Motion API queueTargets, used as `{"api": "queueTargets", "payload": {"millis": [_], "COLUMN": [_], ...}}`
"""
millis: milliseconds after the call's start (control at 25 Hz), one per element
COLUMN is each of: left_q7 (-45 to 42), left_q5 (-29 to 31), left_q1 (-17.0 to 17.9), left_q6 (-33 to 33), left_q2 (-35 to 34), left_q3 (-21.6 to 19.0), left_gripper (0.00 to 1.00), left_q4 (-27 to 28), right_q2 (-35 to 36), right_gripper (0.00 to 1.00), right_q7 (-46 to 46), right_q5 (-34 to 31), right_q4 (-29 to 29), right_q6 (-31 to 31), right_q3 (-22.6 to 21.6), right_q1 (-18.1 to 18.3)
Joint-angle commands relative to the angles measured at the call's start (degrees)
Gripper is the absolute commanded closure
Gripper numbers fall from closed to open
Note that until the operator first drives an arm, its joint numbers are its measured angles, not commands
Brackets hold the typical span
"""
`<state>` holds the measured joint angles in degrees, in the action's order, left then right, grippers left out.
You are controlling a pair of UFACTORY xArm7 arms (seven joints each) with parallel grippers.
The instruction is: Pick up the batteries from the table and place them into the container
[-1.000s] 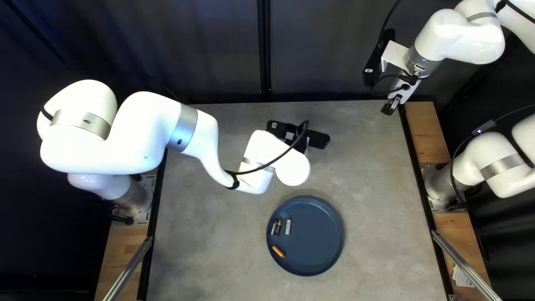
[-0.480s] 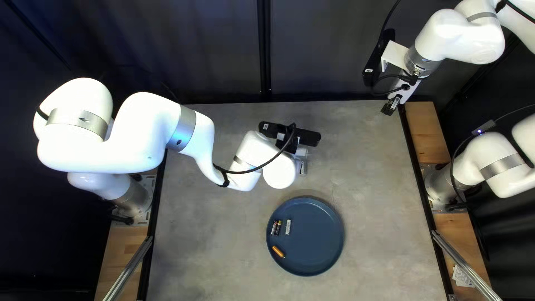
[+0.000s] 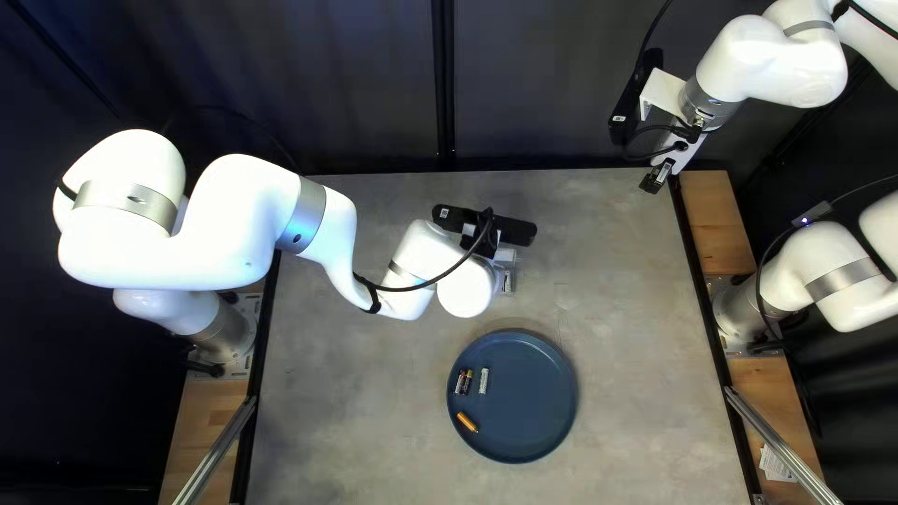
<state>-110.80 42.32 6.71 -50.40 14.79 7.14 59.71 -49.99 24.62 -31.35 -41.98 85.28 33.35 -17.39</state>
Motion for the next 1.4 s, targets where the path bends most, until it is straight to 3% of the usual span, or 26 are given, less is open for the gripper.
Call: {"api": "queueTargets", "payload": {"millis": [40, 280, 760, 1400], "left_q7": [-5.86, -10.64, -16.07, -19.52], "left_q5": [-0.09, -0.09, 4.63, 6.29], "left_q1": [1.23, 2.99, 2.82, 3.34], "left_q6": [-4.25, -6.26, -1.72, -0.34], "left_q2": [0.79, 3.17, 5.05, 7.09], "left_q3": [0.39, -0.1, 1.62, 1.98], "left_gripper": [1.0, 1.0, 1.0, 1.0], "left_q4": [1.43, 3.94, 2.21, 2.27], "right_q2": [0.0, 0.0, 0.0, 0.0], "right_gripper": [0.0, 0.0, 0.0, 0.0], "right_q7": [0.0, 0.0, 0.0, 0.0], "right_q5": [0.0, 0.0, 0.0, 0.0], "right_q4": [0.0, 0.0, 0.0, 0.0], "right_q6": [0.0, 0.0, 0.0, 0.0], "right_q3": [0.0, 0.0, 0.0, 0.0], "right_q1": [0.0, 0.0, 0.0, 0.0]}}
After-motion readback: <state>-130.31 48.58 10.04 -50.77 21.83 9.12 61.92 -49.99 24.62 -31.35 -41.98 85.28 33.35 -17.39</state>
